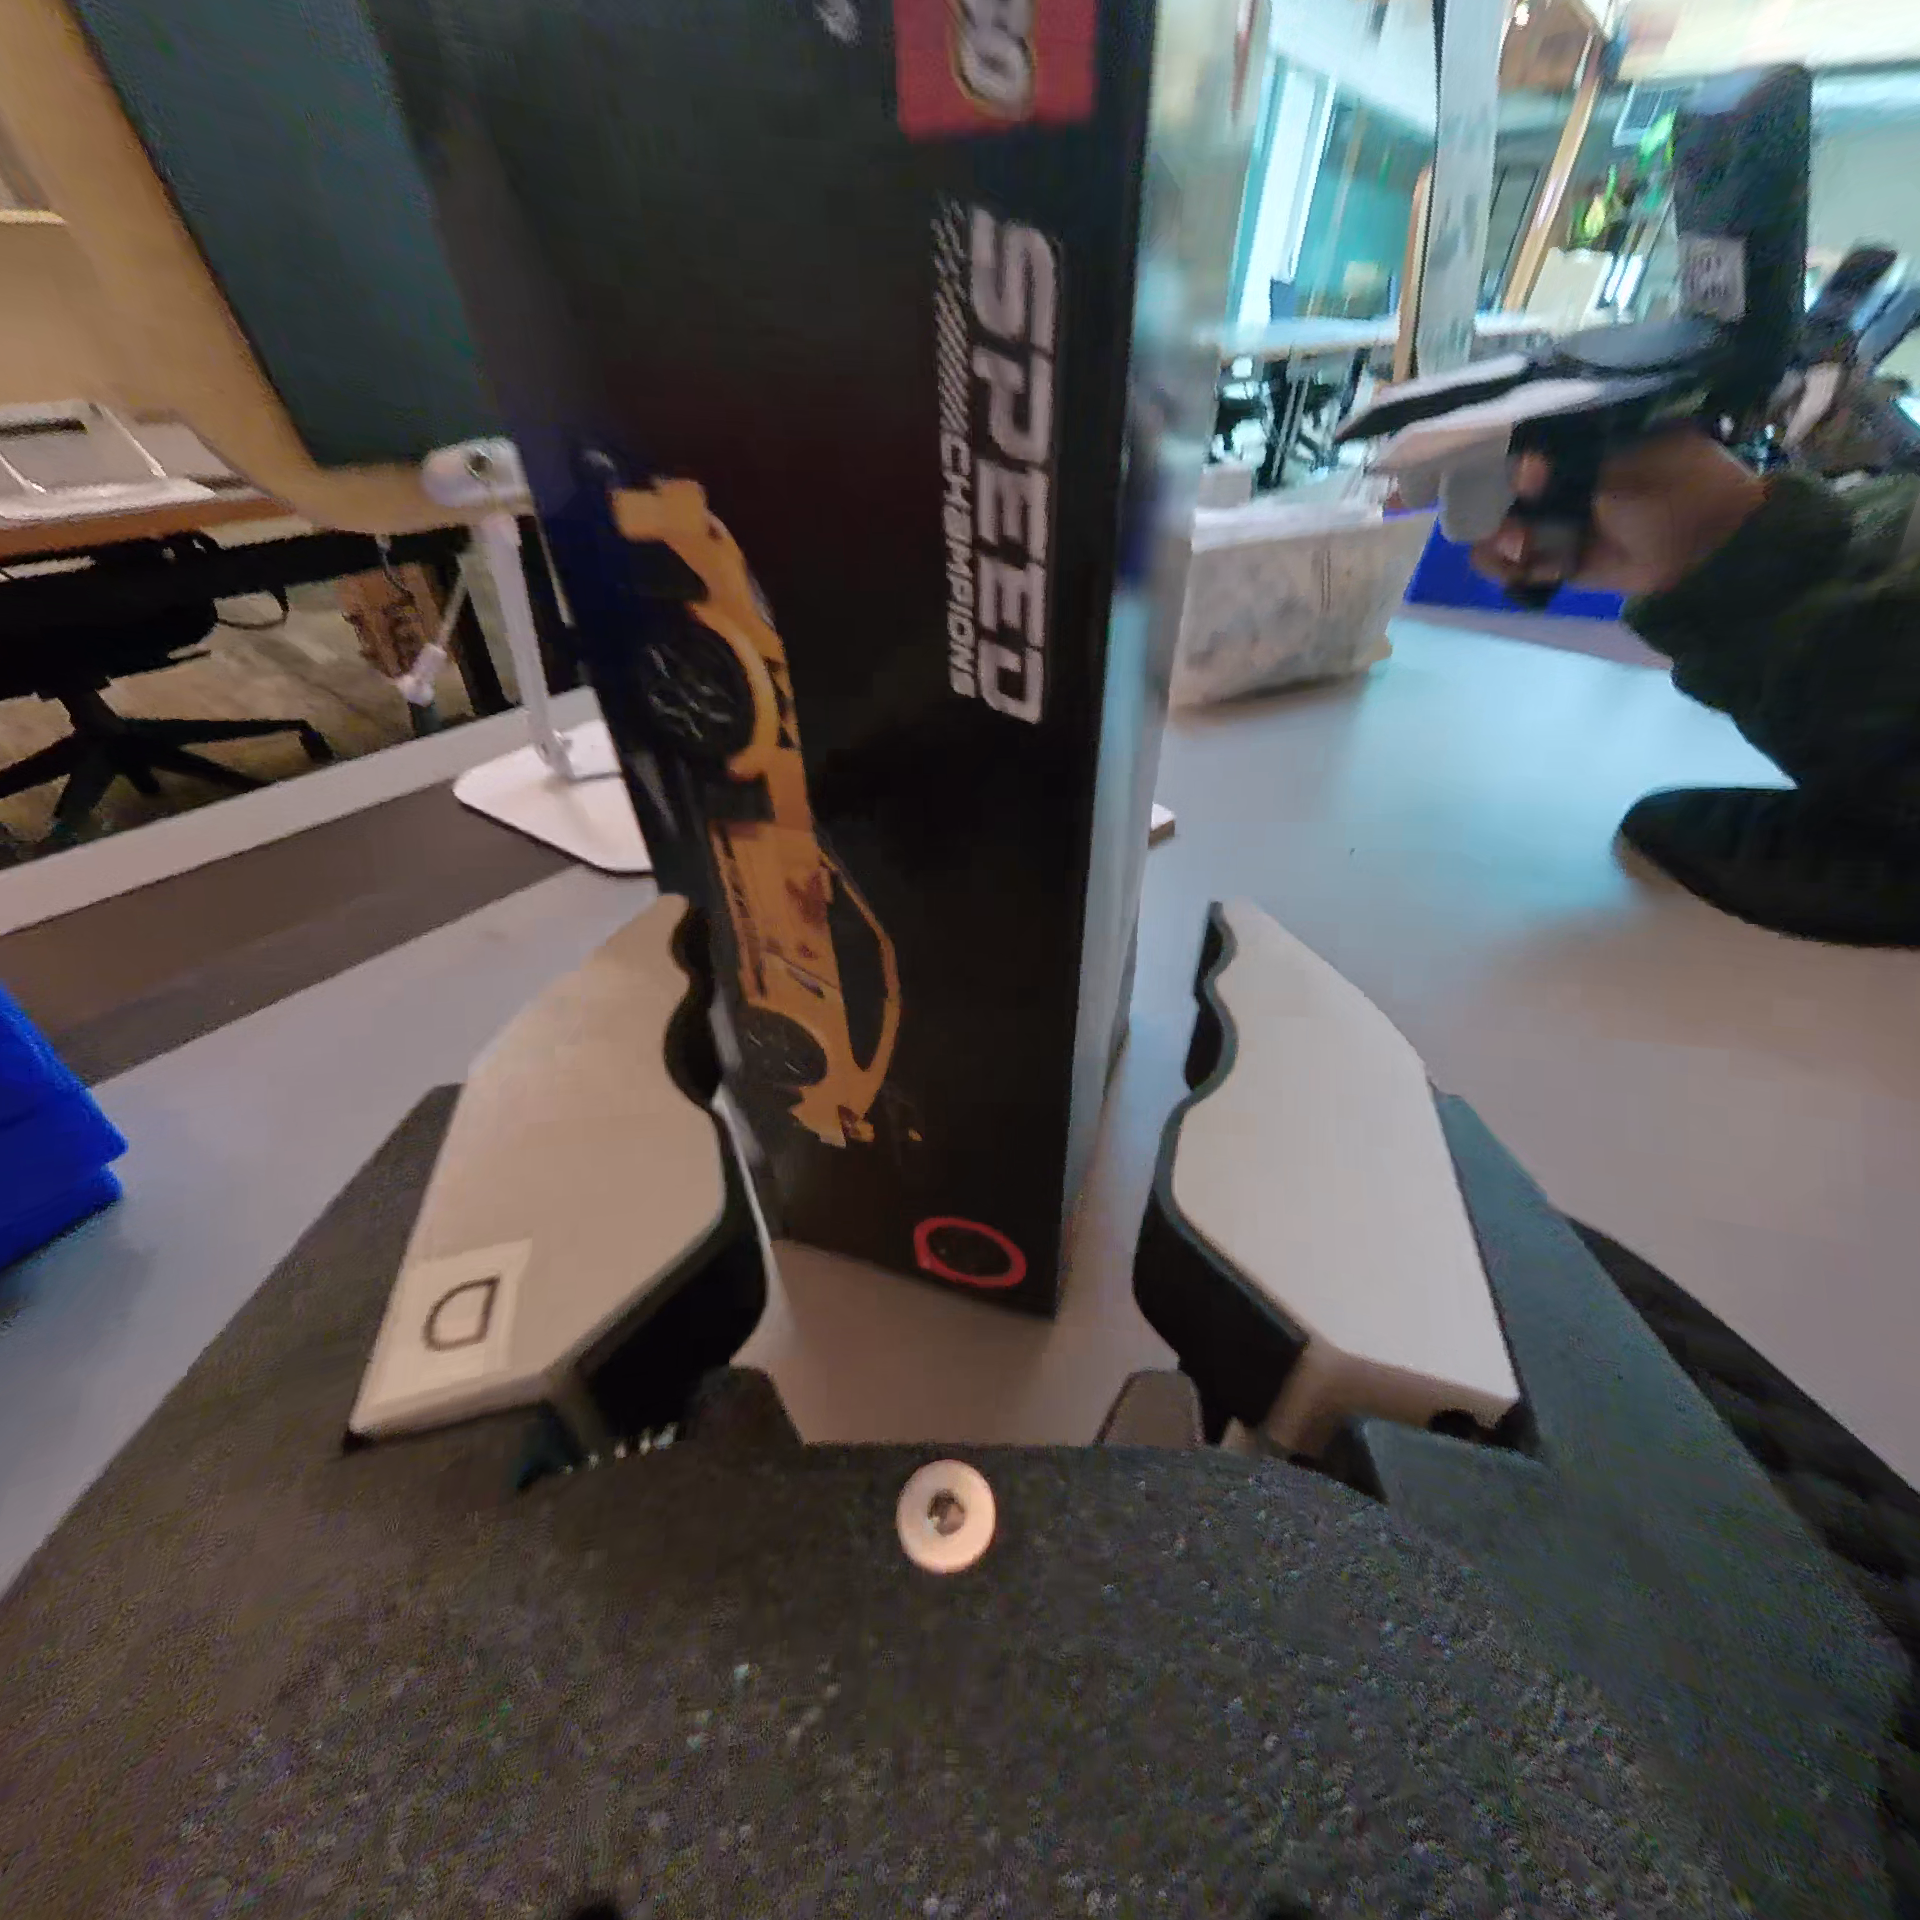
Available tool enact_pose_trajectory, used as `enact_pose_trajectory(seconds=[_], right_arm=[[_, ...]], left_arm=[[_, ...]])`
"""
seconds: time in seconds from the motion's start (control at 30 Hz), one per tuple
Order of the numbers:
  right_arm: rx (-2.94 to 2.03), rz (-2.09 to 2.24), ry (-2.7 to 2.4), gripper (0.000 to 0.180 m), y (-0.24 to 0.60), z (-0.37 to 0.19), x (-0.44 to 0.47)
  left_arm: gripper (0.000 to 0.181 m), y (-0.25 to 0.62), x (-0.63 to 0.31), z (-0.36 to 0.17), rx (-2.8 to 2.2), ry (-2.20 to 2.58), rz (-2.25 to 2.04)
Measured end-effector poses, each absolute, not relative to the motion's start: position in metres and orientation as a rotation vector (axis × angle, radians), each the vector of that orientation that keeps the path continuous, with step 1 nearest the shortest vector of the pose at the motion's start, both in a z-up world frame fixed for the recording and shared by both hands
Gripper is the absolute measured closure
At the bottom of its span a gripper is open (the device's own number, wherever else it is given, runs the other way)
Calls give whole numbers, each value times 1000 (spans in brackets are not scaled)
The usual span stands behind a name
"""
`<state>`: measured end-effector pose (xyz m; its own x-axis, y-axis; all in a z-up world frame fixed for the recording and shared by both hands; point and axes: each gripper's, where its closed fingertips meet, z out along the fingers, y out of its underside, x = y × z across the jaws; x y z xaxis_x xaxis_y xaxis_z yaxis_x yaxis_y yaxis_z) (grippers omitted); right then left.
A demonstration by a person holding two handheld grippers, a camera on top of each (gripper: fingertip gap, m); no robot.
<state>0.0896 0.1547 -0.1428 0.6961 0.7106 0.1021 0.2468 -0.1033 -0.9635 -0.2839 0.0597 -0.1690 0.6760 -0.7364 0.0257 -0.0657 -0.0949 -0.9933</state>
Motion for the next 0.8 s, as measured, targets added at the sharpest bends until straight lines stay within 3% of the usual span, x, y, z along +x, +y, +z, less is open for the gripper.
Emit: enact_pose_trajectory(seconds=[0.1, 0.2, 0.33, 0.43, 0.5, 0.73, 0.8], right_arm=[[-1676, 452, -751, 140, 161, -140, 101], [-1678, 503, -746, 142, 160, -143, 95], [-1716, 538, -901, 145, 152, -171, 63], [-1785, 556, -1009, 136, 151, -196, 34], [-1876, 621, -1057, 120, 151, -213, 12], [-1910, 570, -1328, 115, 165, -256, -73], [-1952, 556, -1335, 122, 174, -264, -89]], left_arm=[[72, 67, -291, -170, -1586, 648, -606], [70, 72, -290, -174, -1607, 648, -634], [95, 76, -292, -171, -1617, 663, -633], [108, 75, -296, -167, -1597, 698, -587], [109, 74, -298, -163, -1557, 700, -573], [114, 62, -305, -153, -1461, 666, -552], [119, 62, -306, -151, -1441, 665, -542]])
